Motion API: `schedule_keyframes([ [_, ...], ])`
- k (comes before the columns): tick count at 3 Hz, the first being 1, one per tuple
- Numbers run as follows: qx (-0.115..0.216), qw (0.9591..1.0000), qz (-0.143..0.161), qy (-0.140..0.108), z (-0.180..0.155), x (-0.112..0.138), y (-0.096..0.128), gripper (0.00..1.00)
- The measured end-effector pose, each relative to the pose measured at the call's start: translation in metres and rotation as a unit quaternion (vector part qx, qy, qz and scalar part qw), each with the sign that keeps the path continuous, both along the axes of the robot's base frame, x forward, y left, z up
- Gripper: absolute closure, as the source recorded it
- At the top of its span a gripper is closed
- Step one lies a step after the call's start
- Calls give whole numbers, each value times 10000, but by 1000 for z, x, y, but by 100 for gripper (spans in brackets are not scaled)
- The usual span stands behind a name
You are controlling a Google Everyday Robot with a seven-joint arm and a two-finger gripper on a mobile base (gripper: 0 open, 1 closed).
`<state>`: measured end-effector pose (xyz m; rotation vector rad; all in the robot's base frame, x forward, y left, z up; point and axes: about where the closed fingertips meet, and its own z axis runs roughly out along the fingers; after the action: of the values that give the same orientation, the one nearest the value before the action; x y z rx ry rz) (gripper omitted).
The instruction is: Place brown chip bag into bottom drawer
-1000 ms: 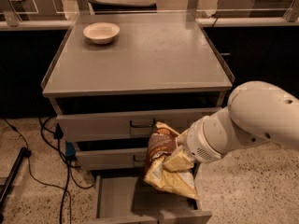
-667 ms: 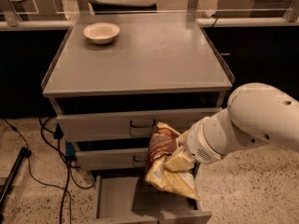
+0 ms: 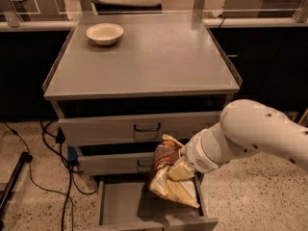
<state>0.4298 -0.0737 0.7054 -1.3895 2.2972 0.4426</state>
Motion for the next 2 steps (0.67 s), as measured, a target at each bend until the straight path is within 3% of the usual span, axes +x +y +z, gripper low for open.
schedule_keyframes([
  [2,-13,9973,-409,617,-101,20,-10,100],
])
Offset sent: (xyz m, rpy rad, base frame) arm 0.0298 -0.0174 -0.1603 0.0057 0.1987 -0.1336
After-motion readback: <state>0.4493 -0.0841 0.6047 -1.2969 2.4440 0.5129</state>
